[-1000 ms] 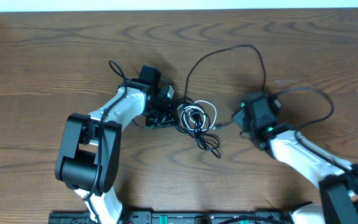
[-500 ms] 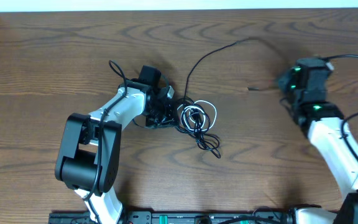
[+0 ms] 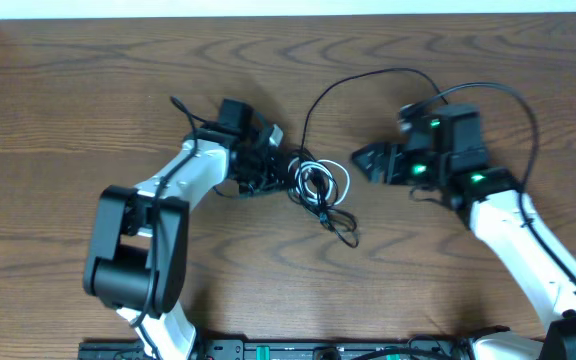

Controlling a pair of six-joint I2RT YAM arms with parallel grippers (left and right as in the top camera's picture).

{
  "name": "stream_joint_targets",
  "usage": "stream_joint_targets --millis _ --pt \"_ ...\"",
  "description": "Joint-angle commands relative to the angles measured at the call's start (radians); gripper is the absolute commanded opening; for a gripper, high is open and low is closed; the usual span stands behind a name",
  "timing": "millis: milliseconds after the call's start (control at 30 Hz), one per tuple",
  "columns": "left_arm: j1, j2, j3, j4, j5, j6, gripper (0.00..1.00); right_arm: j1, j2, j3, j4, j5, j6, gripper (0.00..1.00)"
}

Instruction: Untangle cables

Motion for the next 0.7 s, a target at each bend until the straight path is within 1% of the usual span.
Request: stream_joint_targets --millis 0,100,267,400,467,500,533,567,600,633,667 --pt "0.05 -0.093 0.01 0.018 0.177 -0.02 0.07 0.09 0.003 -0.01 -0.008 0.042 -0.012 0.74" --pt "0.075 -0.144 0.01 0.018 0.203 -0.042 0.08 0.148 0.031 -0.011 -0.001 0.142 0.031 0.74" --pt "0.086 -0.191 0.01 0.019 0.203 -0.111 0.07 0.222 0.101 -0.011 0.069 0.143 0.022 0.77" --pt "0.085 -0.195 0.01 0.018 0.217 -0.123 0.07 0.267 0.174 -0.011 0.133 0.154 0.018 0.77" --pt "0.085 -0.195 0.01 0.019 0.217 -0.126 0.07 0.271 0.201 -0.011 0.151 0.154 0.018 0.76" --pt "0.085 -0.195 0.01 0.019 0.217 -0.126 0.07 0.271 0.213 -0.011 0.162 0.154 0.018 0.73" --pt "0.085 -0.195 0.01 0.019 0.217 -0.126 0.08 0.271 0.227 -0.011 0.172 0.154 0.018 0.64" --pt "0.085 -0.195 0.01 0.019 0.217 -0.126 0.07 0.271 0.236 -0.011 0.18 0.154 0.018 0.46" --pt "0.085 -0.195 0.01 0.019 0.217 -0.126 0.07 0.271 0.245 -0.011 0.186 0.154 0.018 0.14" --pt "0.085 -0.195 0.01 0.019 0.216 -0.126 0.07 0.271 0.245 -0.011 0.187 0.154 0.018 0.01" --pt "0.085 -0.195 0.01 0.019 0.214 -0.126 0.08 0.271 0.245 -0.011 0.189 0.154 0.018 0.01"
